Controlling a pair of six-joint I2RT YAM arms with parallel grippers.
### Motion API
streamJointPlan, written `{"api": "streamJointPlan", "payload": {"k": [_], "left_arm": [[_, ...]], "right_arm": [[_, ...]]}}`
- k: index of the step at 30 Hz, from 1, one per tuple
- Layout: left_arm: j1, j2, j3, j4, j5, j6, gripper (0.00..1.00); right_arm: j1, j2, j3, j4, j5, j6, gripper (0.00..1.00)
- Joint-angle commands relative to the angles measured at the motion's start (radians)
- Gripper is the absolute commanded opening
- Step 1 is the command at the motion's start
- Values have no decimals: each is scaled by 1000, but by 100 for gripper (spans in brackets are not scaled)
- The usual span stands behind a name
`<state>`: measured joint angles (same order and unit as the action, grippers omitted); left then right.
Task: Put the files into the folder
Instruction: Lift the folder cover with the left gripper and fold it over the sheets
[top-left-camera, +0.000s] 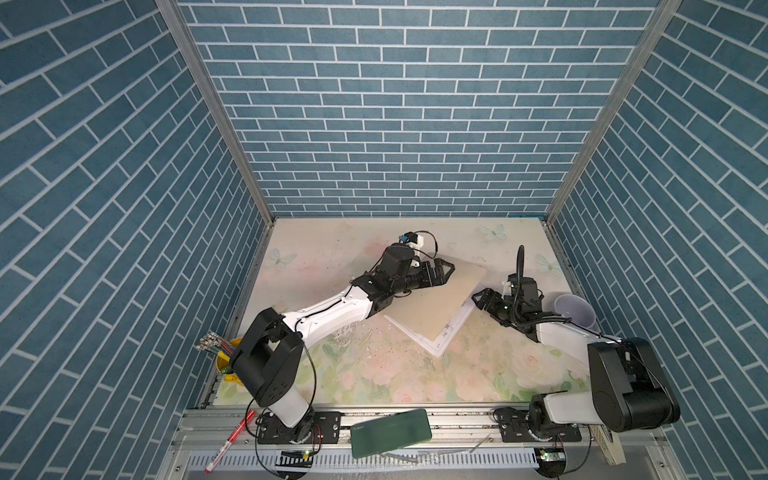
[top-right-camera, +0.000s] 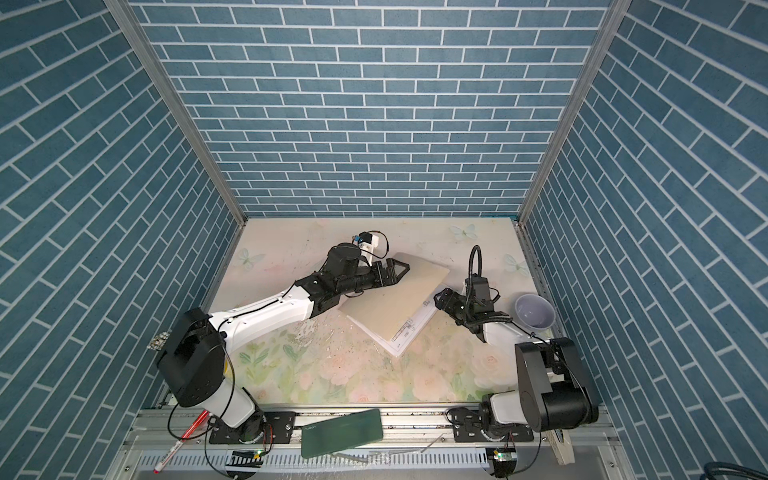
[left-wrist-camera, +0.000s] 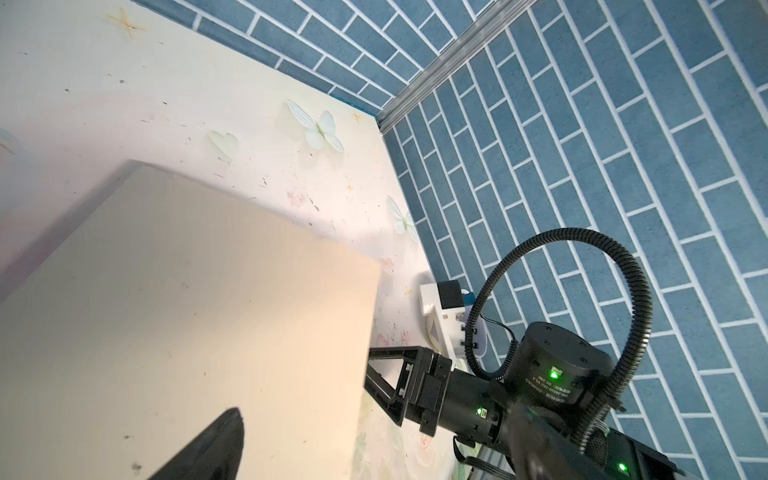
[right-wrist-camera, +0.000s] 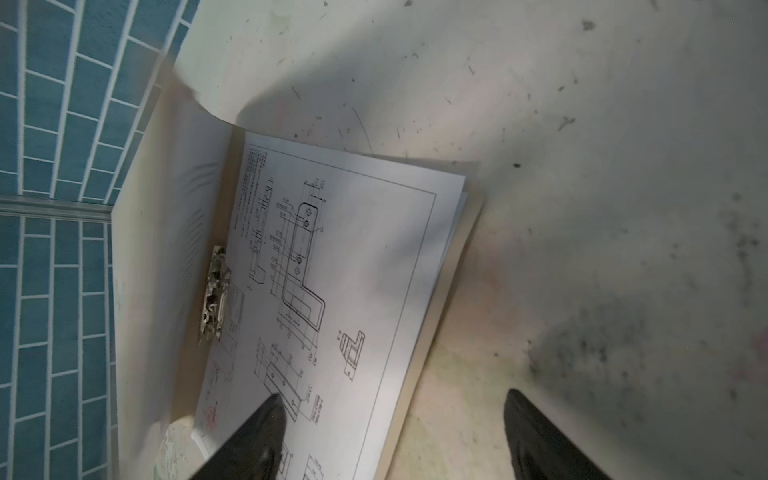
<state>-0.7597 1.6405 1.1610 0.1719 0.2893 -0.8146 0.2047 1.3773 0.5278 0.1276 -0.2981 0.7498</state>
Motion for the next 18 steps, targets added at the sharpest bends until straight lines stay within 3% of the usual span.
{"api": "streamJointPlan", "payload": {"k": [1, 7, 13, 18], "left_arm": [[-21, 37, 34, -31, -9, 3, 100], [-6, 41, -1, -23, -21, -1, 100], [103, -6, -91, -111, -42, 53, 99], [196, -27, -144, -231, -90, 167, 100]], "right_arm": [[-7, 7, 36, -117, 8, -61, 82], [-28, -38, 5, -123, 5, -36, 81], [-30, -12, -14, -76, -39, 17, 80], [-21, 103, -9, 57, -114, 107, 74]]}}
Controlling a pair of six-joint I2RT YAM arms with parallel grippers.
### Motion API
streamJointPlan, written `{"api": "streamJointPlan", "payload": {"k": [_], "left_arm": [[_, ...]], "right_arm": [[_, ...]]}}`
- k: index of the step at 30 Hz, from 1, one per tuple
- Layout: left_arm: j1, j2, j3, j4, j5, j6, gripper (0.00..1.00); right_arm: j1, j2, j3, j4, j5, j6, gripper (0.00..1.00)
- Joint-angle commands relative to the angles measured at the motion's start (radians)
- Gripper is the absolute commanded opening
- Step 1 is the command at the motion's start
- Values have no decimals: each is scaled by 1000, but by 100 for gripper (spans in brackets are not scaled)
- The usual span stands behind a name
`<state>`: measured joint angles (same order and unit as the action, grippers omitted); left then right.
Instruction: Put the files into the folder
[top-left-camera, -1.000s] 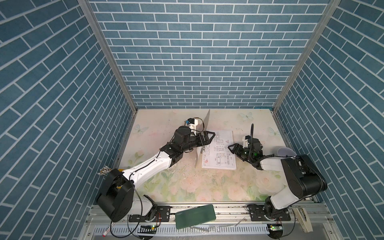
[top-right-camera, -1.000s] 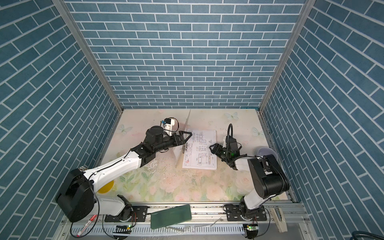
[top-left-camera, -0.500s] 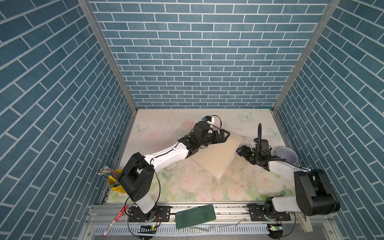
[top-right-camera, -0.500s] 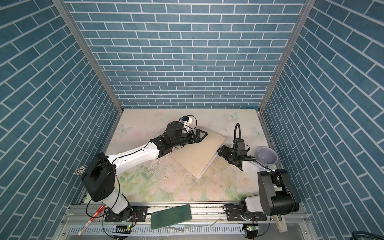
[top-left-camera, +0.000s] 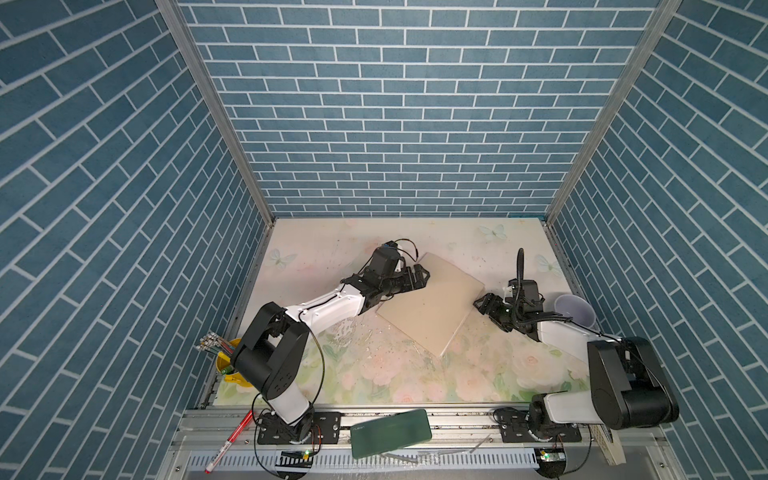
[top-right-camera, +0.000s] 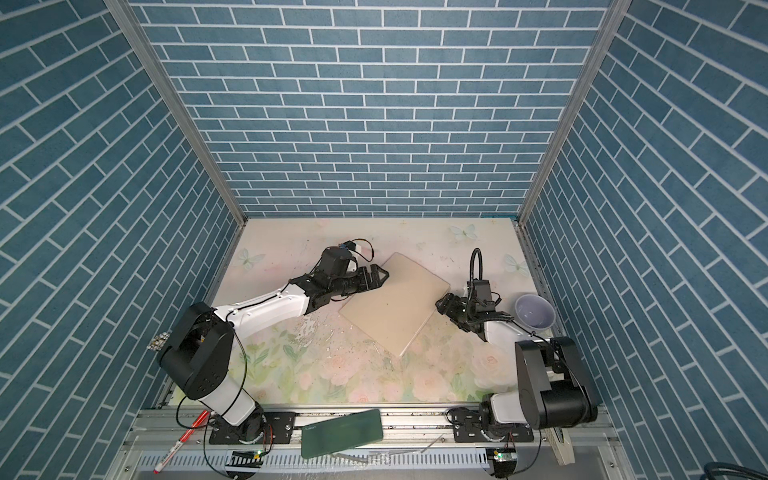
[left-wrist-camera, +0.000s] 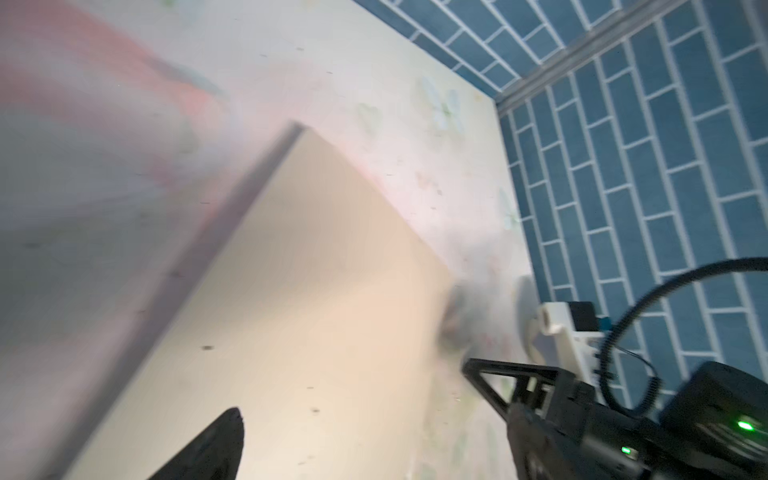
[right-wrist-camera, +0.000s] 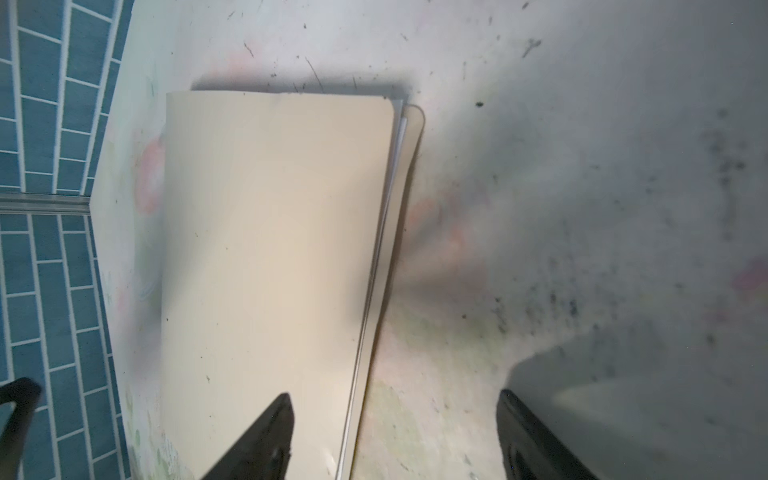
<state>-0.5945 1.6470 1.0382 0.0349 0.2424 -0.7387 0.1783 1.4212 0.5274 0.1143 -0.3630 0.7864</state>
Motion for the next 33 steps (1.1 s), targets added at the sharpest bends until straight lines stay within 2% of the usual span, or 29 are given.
{"api": "streamJointPlan", "payload": {"k": [1, 6, 11, 16, 22, 27, 33], "left_arm": [[42, -30, -32, -95, -42, 105, 100], [80, 52, -30, -109, -3, 169, 100], [82, 135, -19, -94, 46, 170, 100], [82, 145, -56, -59, 71, 145, 100], [71, 115, -141, 47, 107, 54, 100], [41, 79, -171, 51, 66, 16, 100], [47, -10, -195, -32, -24, 10, 100]], "right_arm": [[13, 79, -3, 84, -50, 82, 74], [72, 179, 59, 130, -41, 118, 73], [115, 268, 117, 153, -34, 156, 71], [119, 327, 181, 154, -26, 165, 71], [125, 434, 349, 111, -59, 155, 70], [129, 504, 464, 70, -87, 132, 71], [99, 413, 457, -17, -43, 46, 79]]}}
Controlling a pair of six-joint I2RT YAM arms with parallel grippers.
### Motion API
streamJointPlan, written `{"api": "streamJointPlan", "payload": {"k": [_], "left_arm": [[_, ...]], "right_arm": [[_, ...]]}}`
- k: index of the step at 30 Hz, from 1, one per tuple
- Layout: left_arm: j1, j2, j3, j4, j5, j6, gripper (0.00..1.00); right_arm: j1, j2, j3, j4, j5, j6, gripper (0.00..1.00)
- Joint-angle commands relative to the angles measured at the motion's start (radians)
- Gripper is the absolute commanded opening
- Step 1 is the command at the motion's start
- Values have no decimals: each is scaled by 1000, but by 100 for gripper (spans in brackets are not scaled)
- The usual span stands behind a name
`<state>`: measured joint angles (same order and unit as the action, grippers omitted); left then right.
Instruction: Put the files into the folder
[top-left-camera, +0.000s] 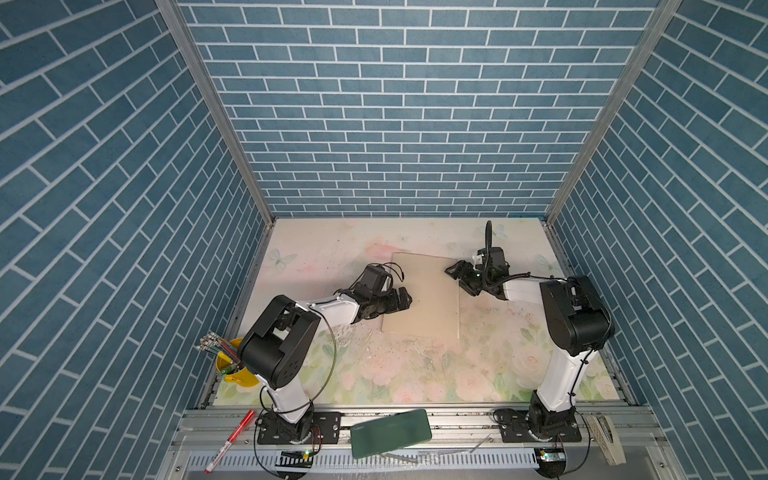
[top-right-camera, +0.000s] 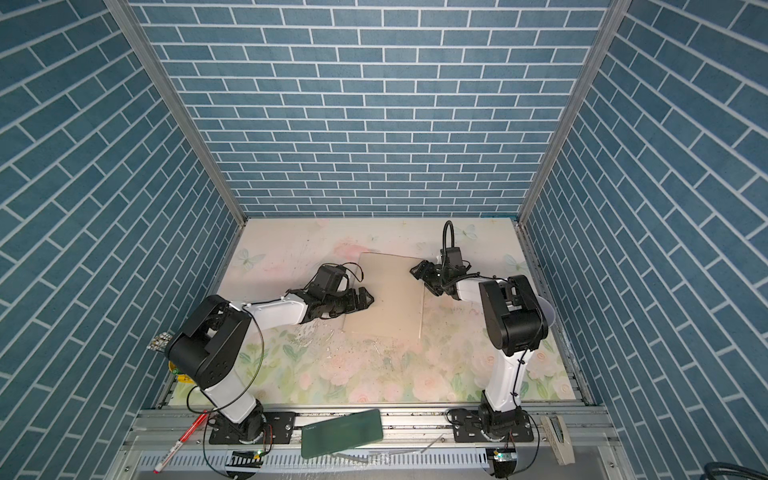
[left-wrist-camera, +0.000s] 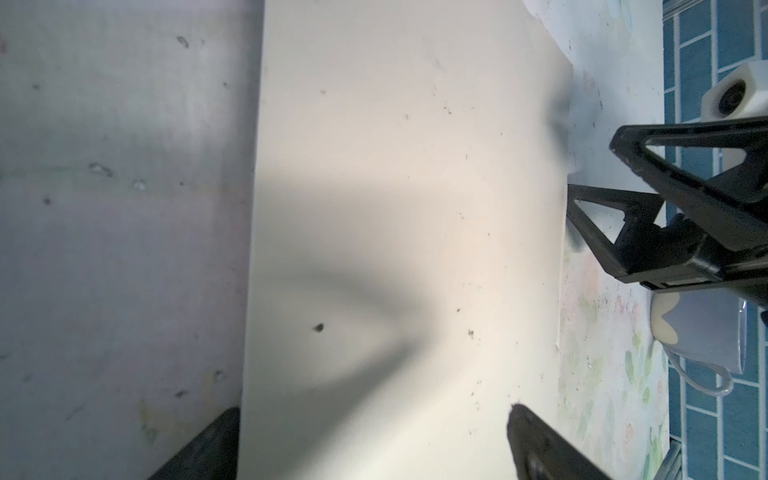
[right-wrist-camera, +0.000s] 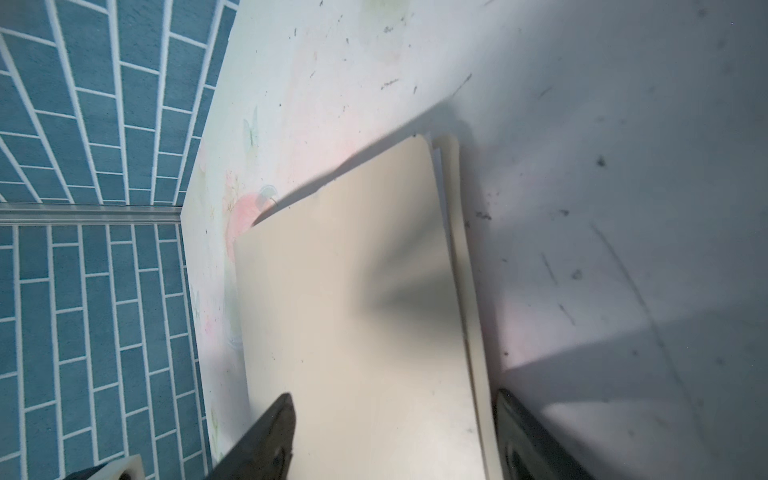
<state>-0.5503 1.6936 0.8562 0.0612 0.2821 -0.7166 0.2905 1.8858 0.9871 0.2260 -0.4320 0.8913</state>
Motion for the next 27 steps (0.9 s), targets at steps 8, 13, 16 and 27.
{"api": "streamJointPlan", "payload": {"k": [8, 13, 16, 27], "left_arm": [[82, -189, -51, -165, -155, 33, 100], [163, -259, -99, -215, -195, 84, 100], [213, -314, -130, -240, -240, 134, 100], [294, -430, -175, -290, -422, 317, 100]], "right_arm": [[-70, -426, -156, -284, 301, -313, 90], [-92, -697, -311, -280, 637, -543, 99], [-119, -815, -431, -186, 752, -671, 98], [-257, -722, -787, 590, 756, -768, 99]]}}
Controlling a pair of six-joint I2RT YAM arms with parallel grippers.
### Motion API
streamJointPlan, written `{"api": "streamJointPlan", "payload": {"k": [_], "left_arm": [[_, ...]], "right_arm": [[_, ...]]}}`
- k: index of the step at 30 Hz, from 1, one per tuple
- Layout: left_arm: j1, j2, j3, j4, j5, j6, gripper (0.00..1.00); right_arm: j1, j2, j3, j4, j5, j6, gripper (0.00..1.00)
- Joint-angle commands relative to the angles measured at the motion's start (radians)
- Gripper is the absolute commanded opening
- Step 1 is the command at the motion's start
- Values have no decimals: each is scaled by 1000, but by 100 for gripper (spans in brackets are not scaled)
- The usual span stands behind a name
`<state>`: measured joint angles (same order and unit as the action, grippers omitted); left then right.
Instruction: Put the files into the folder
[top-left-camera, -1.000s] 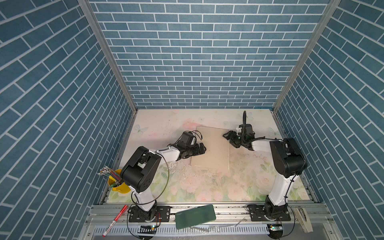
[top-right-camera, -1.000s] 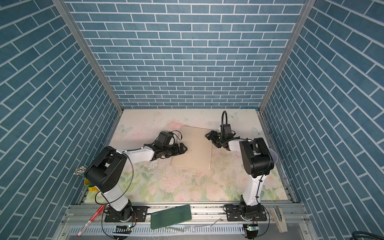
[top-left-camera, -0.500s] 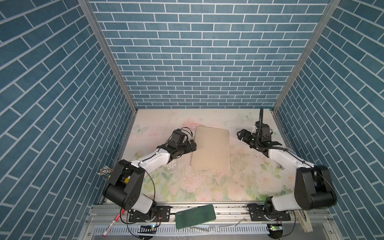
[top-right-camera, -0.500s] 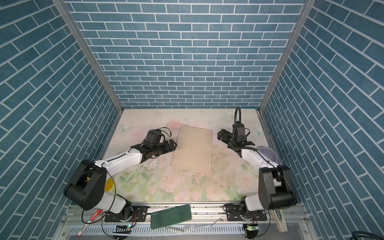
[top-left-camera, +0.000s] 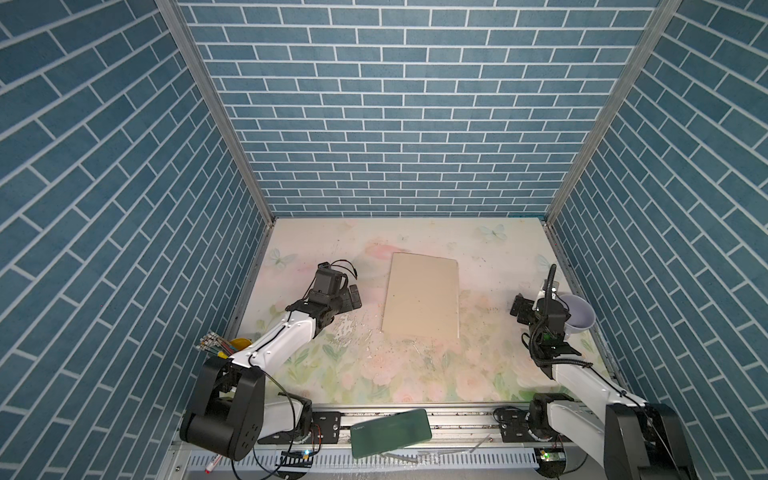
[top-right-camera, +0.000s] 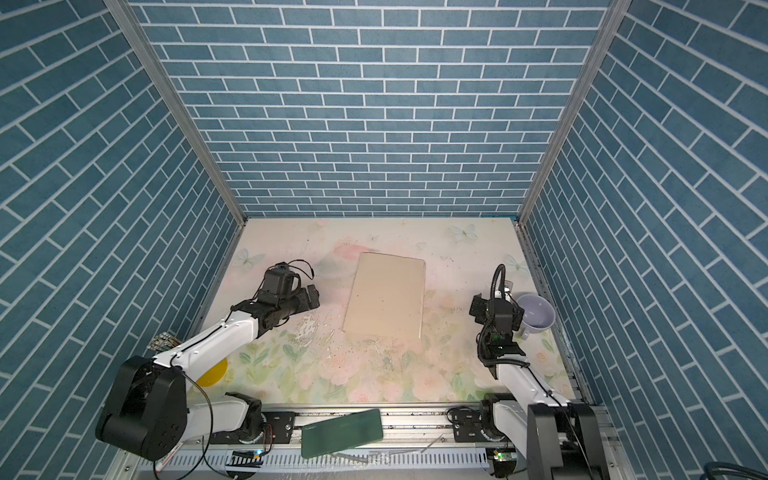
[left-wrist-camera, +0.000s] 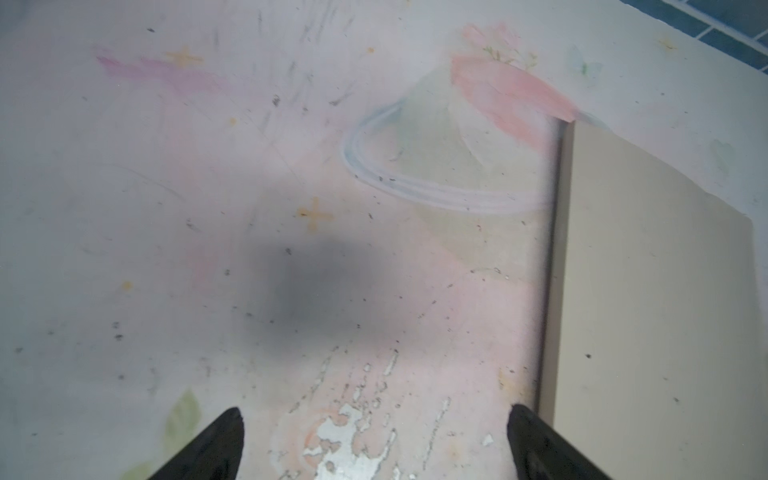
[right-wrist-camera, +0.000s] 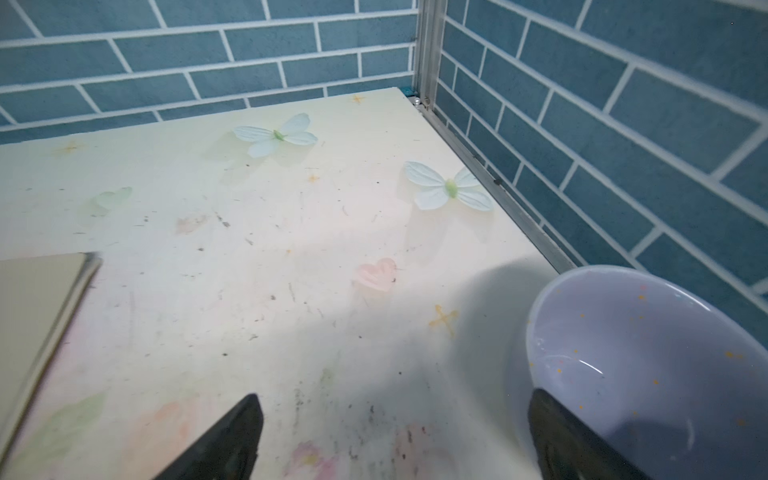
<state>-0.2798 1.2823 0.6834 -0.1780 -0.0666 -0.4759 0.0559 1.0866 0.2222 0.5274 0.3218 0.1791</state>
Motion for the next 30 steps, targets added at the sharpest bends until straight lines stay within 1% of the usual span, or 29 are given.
{"api": "streamJointPlan", "payload": {"k": [1, 4, 6, 8, 11, 13, 14, 15, 16, 17, 18, 19, 20, 21, 22, 23, 24, 25, 28, 29, 30], "left_arm": [[28, -26, -6, -52, -87, 91, 100], [34, -45, -14, -58, -138, 148, 100], [43, -64, -25, -69, -191, 159, 100], [68, -91, -38, -64, -185, 159, 100], [75, -138, -63, -16, -216, 191, 100], [79, -164, -78, 6, -253, 215, 100], [82, -175, -81, 14, -271, 233, 100], [83, -182, -85, 21, -288, 249, 100], [89, -185, -88, 33, -307, 266, 100], [92, -189, -95, 56, -332, 284, 100], [94, -189, -105, 87, -357, 300, 100], [97, -189, -119, 137, -385, 325, 100], [99, -183, -138, 202, -409, 356, 100], [100, -173, -158, 267, -423, 394, 100], [100, -157, -186, 359, -439, 448, 100], [103, -134, -211, 450, -458, 488, 100], [109, -109, -235, 525, -467, 514, 100], [122, -80, -259, 607, -460, 530, 99], [181, 7, -304, 770, -352, 543, 100], [191, 22, -277, 734, -323, 541, 99], [202, 41, -273, 755, -296, 552, 100]], "right_arm": [[-28, 140, -11, 341, -1, -61, 99], [-46, 267, 29, 436, -46, -92, 99], [-77, 361, 51, 492, -102, -82, 99], [-85, 348, 80, 411, -134, -80, 99], [-102, 391, 90, 429, -198, -81, 99], [-105, 462, 101, 489, -249, -99, 99], [-106, 426, 131, 373, -241, -97, 98], [-106, 461, 138, 416, -249, -96, 98], [-106, 447, 153, 362, -251, -101, 99], [-106, 456, 157, 366, -248, -103, 98], [-107, 457, 154, 377, -253, -104, 98], [-107, 449, 158, 349, -246, -104, 99], [-107, 459, 154, 380, -252, -105, 99], [-106, 446, 157, 346, -244, -104, 99], [-107, 459, 153, 381, -249, -104, 99], [-106, 448, 156, 353, -244, -103, 99], [-106, 453, 156, 365, -248, -104, 99], [-105, 453, 159, 360, -247, -105, 99], [-104, 449, 157, 356, -249, -105, 99], [-105, 454, 157, 364, -250, -106, 99], [-105, 452, 158, 357, -247, -106, 99]]}}
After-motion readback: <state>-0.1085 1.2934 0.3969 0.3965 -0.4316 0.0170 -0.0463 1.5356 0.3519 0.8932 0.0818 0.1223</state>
